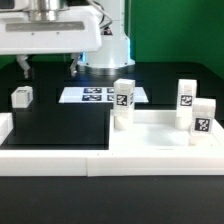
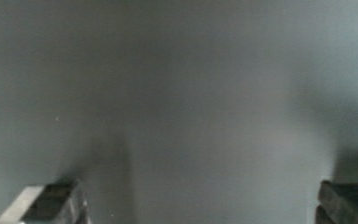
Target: Assemble square table
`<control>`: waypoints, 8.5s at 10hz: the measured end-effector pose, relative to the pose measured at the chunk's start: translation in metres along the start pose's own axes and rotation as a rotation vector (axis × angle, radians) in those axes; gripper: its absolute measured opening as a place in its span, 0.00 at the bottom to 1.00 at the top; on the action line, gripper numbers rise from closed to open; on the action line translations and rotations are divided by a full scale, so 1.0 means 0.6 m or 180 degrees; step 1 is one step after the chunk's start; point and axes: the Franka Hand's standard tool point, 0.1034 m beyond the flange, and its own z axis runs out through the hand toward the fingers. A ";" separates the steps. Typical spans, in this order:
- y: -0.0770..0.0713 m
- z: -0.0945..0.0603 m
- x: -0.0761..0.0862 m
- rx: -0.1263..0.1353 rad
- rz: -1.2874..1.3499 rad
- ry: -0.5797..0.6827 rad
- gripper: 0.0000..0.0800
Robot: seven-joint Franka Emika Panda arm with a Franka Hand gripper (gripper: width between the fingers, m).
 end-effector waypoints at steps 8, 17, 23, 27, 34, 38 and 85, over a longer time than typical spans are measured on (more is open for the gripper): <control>0.000 0.000 0.000 0.0000 0.0000 0.0000 0.81; 0.088 0.078 -0.113 0.0345 0.0028 -0.1210 0.81; 0.097 0.097 -0.096 0.0587 -0.0064 -0.2551 0.81; 0.096 0.111 -0.118 0.0591 0.0068 -0.3086 0.81; 0.098 0.116 -0.154 0.0466 0.0348 -0.3369 0.81; 0.091 0.114 -0.170 0.0538 0.0376 -0.3602 0.81; -0.225 0.011 0.330 -0.0260 0.0974 0.1410 0.36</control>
Offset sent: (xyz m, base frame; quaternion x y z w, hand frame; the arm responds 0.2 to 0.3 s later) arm -0.0268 -0.0484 -0.0142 0.0020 -0.2161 -0.0009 0.9764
